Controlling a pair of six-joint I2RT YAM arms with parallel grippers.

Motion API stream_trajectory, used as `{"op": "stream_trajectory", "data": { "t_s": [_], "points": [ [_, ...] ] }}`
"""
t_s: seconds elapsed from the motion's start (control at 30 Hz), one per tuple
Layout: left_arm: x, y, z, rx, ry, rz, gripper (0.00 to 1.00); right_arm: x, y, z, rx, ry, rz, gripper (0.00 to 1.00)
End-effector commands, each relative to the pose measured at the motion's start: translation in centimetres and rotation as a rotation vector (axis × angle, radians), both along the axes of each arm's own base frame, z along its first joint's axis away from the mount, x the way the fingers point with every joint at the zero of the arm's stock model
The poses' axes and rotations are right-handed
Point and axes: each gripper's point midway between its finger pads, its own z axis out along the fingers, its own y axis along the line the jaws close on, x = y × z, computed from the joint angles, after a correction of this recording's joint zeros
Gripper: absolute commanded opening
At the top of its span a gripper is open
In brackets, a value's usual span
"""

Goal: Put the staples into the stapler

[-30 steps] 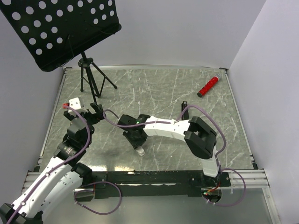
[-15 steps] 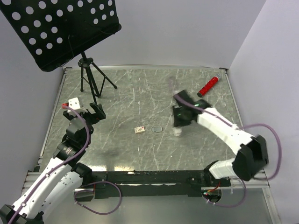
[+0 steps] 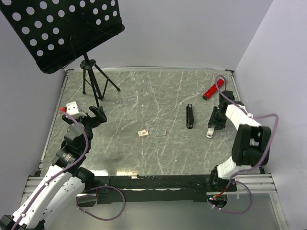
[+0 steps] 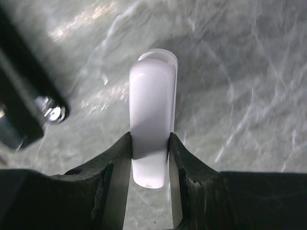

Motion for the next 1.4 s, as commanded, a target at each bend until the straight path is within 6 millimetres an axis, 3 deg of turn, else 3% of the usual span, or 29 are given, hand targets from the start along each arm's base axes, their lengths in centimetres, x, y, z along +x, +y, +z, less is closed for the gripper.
{"op": "stream_trajectory", "data": {
  "t_s": [0.0, 0.03, 0.1, 0.17, 0.27, 0.37, 0.47, 0.6, 0.73, 0.93, 1.07, 1.23, 1.37],
  "points": [
    [-0.2, 0.1, 1.8, -0.043, -0.06, 0.0, 0.99, 3.3, -1.5, -1.3, 0.012, -0.035, -0.005, 0.2],
    [-0.2, 0.1, 1.7, -0.044, -0.059, -0.002, 0.99, 3.3, -1.8, -1.7, 0.007, -0.022, -0.006, 0.21],
    [-0.3, 0.2, 1.9, -0.048, -0.065, 0.003, 1.0, 2.9, -2.3, -2.3, -0.01, -0.001, -0.017, 0.33],
    [-0.4, 0.4, 1.9, -0.048, -0.067, 0.007, 0.99, 2.5, -2.4, -2.3, -0.018, 0.007, -0.027, 0.53],
    [-0.6, 0.5, 2.1, -0.053, -0.077, 0.01, 0.99, 2.7, -2.4, 0.1, -0.033, -0.059, -0.038, 0.69],
    [-0.6, 0.4, 2.2, -0.054, -0.082, 0.006, 0.99, 4.0, -1.5, 4.0, -0.049, -0.164, -0.004, 0.8],
    [-0.6, 0.4, 2.3, -0.058, -0.086, 0.004, 1.0, 5.5, 0.1, 7.1, -0.055, -0.235, 0.051, 0.85],
    [-0.7, 0.5, 2.4, -0.06, -0.091, 0.006, 0.99, 7.3, 2.2, 8.7, -0.051, -0.258, 0.119, 0.88],
    [-0.9, 0.7, 2.5, -0.061, -0.093, 0.012, 0.99, 8.1, 5.1, 8.1, -0.024, -0.243, 0.186, 0.88],
    [-1.0, 0.6, 2.7, -0.067, -0.1, 0.006, 0.99, 9.2, 8.2, 5.7, 0.004, -0.161, 0.26, 0.88],
    [-1.0, 0.6, 2.7, -0.069, -0.099, 0.002, 0.99, 10.0, 9.0, 3.4, 0.013, -0.102, 0.266, 0.87],
    [-1.2, 0.5, 2.9, -0.077, -0.109, -0.007, 1.0, 10.5, 10.1, 0.9, 0.014, -0.033, 0.301, 0.78],
    [-1.2, 0.4, 2.9, -0.077, -0.111, -0.011, 0.99, 10.8, 10.9, 0.1, 0.001, -0.007, 0.329, 0.68]
  ]
}}
